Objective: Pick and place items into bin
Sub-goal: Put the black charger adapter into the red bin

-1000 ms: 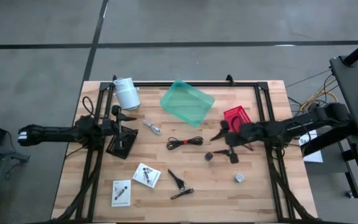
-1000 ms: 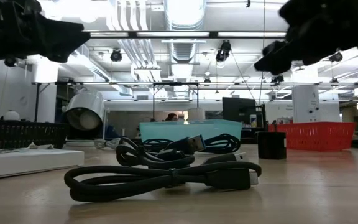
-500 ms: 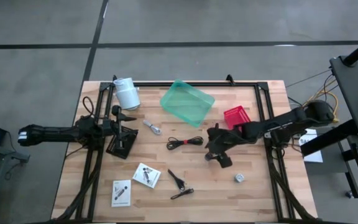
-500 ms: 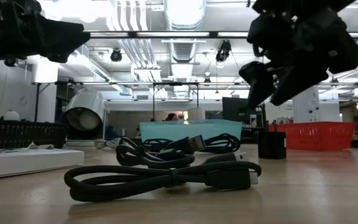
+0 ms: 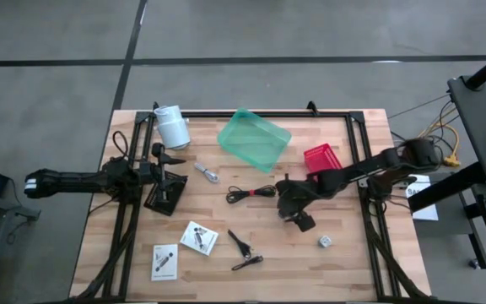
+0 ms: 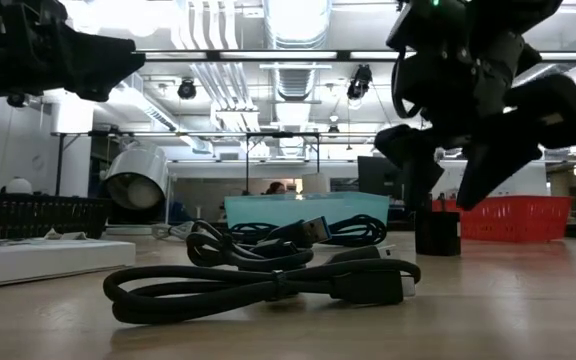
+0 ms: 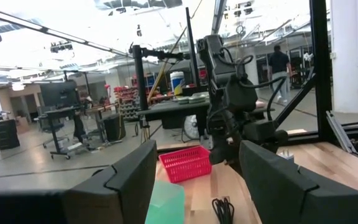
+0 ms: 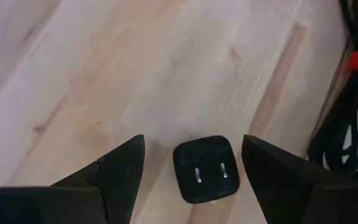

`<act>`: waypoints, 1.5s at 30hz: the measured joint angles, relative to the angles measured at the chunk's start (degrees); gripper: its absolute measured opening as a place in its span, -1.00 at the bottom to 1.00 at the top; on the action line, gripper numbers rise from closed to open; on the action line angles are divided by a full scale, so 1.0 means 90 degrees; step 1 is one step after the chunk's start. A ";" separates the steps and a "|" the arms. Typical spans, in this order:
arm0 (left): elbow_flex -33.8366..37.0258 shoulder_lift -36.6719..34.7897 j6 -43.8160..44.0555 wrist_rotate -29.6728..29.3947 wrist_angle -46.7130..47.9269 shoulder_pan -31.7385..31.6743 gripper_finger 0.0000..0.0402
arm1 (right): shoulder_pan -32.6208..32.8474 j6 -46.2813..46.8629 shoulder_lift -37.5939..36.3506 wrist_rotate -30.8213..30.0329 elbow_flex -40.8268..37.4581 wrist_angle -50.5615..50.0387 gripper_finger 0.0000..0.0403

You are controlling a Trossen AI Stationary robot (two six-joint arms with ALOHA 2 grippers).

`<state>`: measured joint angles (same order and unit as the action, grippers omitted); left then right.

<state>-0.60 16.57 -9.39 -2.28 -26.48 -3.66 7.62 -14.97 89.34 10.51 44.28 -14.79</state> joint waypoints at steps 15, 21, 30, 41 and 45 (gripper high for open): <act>0.0000 0.0008 -0.0002 -0.0017 -0.0005 0.0000 0.07 | -0.0002 -0.0247 0.0238 -0.0239 0.0023 0.0035 0.06; 0.0002 0.0036 -0.0002 -0.0017 -0.0010 -0.0001 0.07 | -0.0002 -0.0365 0.0337 -0.0236 0.0023 0.0011 -0.13; 0.0002 0.0059 -0.0002 -0.0017 -0.0007 0.0000 0.07 | 0.0000 -0.0291 0.0287 -0.0431 0.0023 -0.0006 -0.30; 0.0005 0.0062 -0.0002 -0.0015 -0.0005 -0.0001 0.07 | -0.0166 0.0448 -0.0500 -0.0876 0.0135 -0.0271 -0.29; 0.0005 0.0061 -0.0002 -0.0015 -0.0002 -0.0002 0.07 | -0.0305 0.0439 -0.0968 -0.1193 0.0133 -0.0640 -0.29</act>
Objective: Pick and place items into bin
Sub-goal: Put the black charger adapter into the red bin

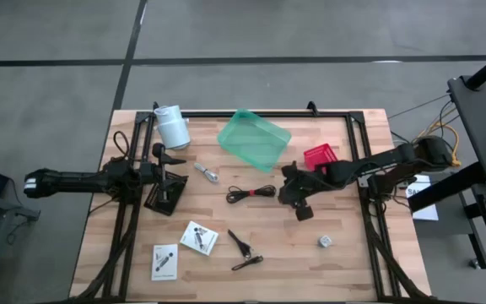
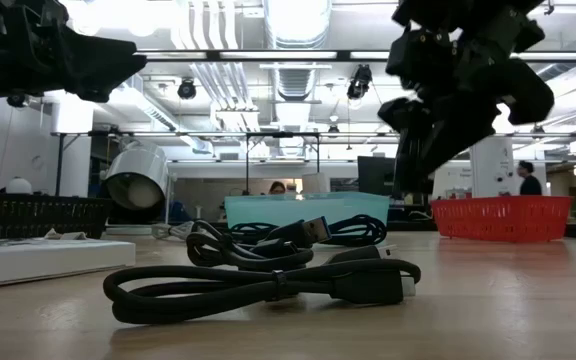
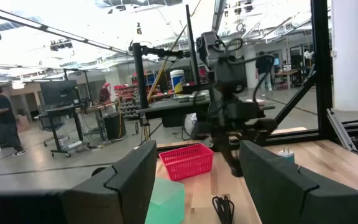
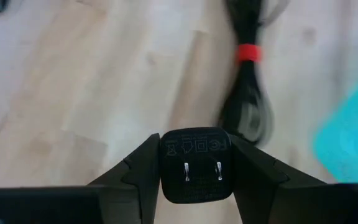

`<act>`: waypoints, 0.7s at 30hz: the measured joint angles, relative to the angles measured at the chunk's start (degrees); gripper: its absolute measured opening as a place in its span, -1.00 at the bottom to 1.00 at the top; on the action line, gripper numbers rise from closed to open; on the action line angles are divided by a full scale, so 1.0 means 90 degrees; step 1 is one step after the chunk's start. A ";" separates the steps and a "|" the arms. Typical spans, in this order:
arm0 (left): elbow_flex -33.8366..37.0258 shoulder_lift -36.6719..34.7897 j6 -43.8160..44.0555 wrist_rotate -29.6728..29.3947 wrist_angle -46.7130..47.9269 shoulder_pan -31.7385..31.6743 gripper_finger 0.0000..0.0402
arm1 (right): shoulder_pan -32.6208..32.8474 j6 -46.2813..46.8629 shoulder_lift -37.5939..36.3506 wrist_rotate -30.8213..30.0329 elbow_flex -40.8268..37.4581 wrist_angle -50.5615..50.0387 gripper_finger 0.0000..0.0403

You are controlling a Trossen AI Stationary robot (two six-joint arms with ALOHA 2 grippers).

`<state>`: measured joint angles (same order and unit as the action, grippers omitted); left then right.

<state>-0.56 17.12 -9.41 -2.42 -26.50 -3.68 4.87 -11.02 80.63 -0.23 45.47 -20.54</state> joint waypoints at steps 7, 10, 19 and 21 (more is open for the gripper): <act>0.0000 0.0001 -0.0001 0.0000 -0.0001 -0.0001 0.07 | -0.0450 0.0572 -0.0798 -0.0168 -0.0017 -0.0608 -0.29; 0.0000 0.0004 -0.0002 0.0000 -0.0002 -0.0001 0.07 | -0.0660 0.0841 -0.1056 -0.0170 -0.0021 -0.0949 -0.29; 0.0000 -0.0004 -0.0053 0.0000 -0.0091 -0.0001 0.07 | -0.1225 0.2474 -0.1504 -0.0528 -0.0029 -0.2177 -0.29; 0.0000 0.0001 -0.0060 0.0000 -0.0146 -0.0001 0.07 | -0.1269 0.2753 -0.1550 -0.0696 -0.0031 -0.2455 -0.29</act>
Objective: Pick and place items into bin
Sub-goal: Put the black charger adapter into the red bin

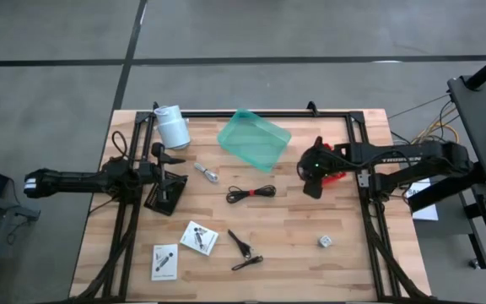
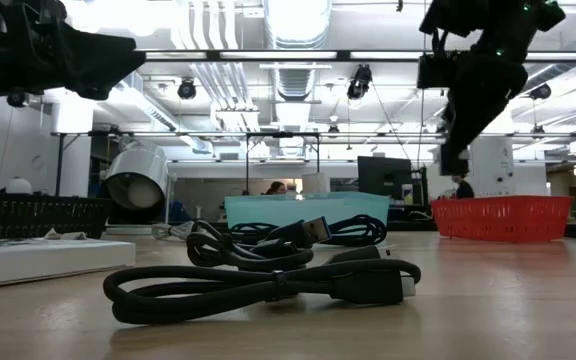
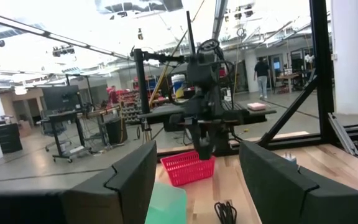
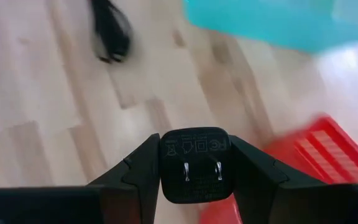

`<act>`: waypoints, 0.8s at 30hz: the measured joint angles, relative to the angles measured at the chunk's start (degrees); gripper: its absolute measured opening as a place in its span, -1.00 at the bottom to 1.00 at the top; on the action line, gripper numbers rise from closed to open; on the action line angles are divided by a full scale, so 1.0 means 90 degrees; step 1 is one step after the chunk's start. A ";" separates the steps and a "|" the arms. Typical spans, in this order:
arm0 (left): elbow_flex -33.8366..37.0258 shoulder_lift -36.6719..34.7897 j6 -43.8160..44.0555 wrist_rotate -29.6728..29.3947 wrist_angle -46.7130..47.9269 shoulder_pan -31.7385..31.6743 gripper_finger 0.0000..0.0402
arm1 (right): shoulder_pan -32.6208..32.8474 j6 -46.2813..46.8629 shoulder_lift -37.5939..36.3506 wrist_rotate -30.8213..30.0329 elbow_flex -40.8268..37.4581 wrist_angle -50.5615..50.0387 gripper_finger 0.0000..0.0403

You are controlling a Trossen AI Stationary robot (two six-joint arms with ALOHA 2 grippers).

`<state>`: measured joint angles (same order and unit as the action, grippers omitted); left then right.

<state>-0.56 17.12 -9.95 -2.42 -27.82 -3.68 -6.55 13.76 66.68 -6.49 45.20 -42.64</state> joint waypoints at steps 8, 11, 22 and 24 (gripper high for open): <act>0.0000 -0.0003 0.0000 0.0000 -0.0043 0.0002 0.07 | -0.0031 0.1433 -0.0164 -0.0962 -0.0001 -0.0818 -0.28; -0.0002 -0.0019 -0.0001 0.0002 -0.0059 0.0000 0.07 | -0.0031 0.1970 -0.0170 -0.0997 -0.0038 -0.0828 -0.28; -0.0007 -0.0044 0.0000 0.0002 -0.0127 0.0002 0.07 | -0.0029 0.3698 -0.0140 -0.1438 -0.0319 -0.1244 -0.28; -0.0007 -0.0046 -0.0001 0.0002 -0.0165 0.0000 0.07 | -0.0031 0.3999 -0.0141 -0.1461 -0.0407 -0.1241 -0.28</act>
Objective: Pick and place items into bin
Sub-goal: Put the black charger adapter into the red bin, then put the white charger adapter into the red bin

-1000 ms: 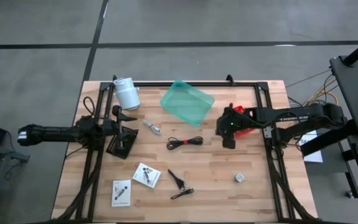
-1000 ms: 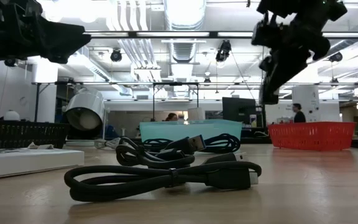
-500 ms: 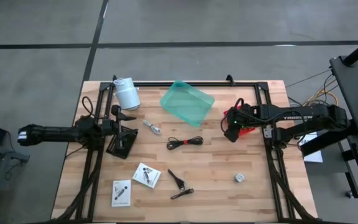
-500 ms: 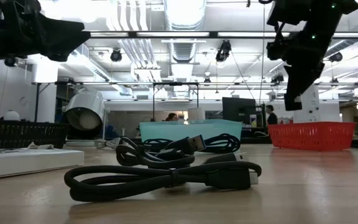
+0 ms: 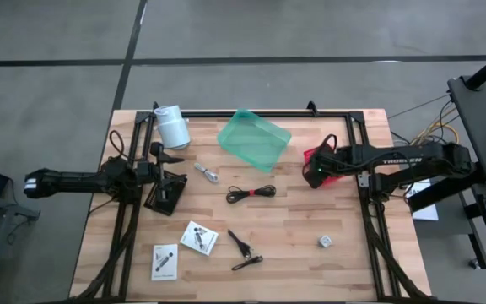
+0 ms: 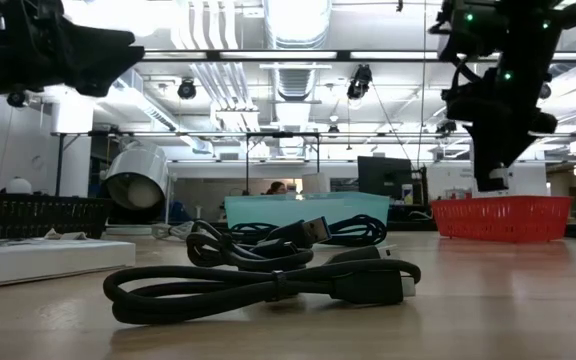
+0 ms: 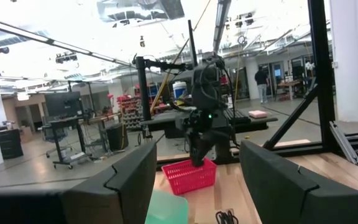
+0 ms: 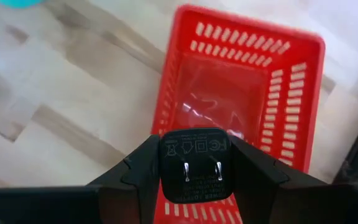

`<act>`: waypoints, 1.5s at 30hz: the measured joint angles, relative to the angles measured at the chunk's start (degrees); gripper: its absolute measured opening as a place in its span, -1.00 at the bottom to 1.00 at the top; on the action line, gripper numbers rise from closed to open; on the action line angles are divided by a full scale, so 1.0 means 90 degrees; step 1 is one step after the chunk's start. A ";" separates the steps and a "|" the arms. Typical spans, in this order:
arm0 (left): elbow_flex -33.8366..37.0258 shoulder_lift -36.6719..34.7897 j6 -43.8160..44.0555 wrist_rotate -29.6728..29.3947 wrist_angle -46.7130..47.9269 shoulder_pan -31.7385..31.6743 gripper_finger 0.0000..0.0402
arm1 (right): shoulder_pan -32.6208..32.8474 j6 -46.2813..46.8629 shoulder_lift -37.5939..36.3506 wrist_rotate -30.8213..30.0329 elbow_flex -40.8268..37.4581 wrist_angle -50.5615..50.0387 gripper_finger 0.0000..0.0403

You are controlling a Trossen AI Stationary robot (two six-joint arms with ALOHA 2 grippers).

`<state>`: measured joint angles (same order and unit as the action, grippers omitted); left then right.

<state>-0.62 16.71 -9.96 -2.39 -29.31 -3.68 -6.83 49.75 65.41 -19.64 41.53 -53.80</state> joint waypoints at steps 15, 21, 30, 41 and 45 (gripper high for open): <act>-0.0005 0.0006 -0.0444 0.0000 -0.0033 0.0000 0.07 | 0.0007 0.0647 0.0002 0.0020 -0.0332 0.0046 -0.26; -0.0010 0.0002 -0.0444 0.0000 -0.0032 0.0000 0.07 | 0.0007 0.0647 0.0002 0.0020 -0.0332 0.0054 -0.12; -0.0012 0.0002 -0.0447 0.0000 -0.0028 0.0002 0.07 | 0.0007 0.0612 -0.0008 0.0044 -0.0280 0.0035 -0.01; -0.0012 0.0002 -0.0457 0.0000 -0.0061 0.0000 0.07 | 0.0528 -0.0641 -0.0015 0.0165 0.0648 0.0078 0.00; -0.0012 0.0009 -0.0463 0.0000 -0.0079 0.0000 0.07 | 0.1185 -0.0794 -0.0007 0.0627 0.0969 0.0110 0.00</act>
<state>-0.73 16.79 -14.12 -2.39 -30.02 -3.68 3.84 42.61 65.34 -14.00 50.25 -52.82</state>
